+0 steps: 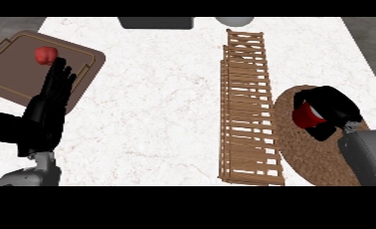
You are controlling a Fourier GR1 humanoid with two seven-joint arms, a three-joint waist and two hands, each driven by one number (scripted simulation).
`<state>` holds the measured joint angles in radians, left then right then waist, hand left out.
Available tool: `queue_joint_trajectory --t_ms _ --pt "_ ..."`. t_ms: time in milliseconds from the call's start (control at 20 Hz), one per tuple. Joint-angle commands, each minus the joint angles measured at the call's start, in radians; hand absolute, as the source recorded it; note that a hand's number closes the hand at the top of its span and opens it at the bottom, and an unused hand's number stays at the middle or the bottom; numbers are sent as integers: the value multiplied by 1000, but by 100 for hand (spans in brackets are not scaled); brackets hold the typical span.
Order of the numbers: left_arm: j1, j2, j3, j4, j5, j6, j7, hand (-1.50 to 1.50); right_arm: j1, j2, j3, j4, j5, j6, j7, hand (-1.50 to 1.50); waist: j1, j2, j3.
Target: Pick the can from the placemat and place it in the tiered shelf
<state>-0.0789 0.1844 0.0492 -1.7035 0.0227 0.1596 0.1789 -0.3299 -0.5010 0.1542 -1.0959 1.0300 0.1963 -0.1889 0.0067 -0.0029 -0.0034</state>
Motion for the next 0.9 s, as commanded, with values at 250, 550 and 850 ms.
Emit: queue_joint_trajectory --t_ms 250,550,850 --pt "-23 -3 0 11 3 1 13 0 99 -133 344 -197 46 -112 -724 150 -9 0 7" --pt "35 -12 7 29 -12 4 -56 0 167 -365 244 -231 -162 -78 -1100 150 -22 1 3" --pt "7 -11 7 8 -12 16 3 0 221 -439 178 -350 -542 144 -1080 150 -32 -2 1"
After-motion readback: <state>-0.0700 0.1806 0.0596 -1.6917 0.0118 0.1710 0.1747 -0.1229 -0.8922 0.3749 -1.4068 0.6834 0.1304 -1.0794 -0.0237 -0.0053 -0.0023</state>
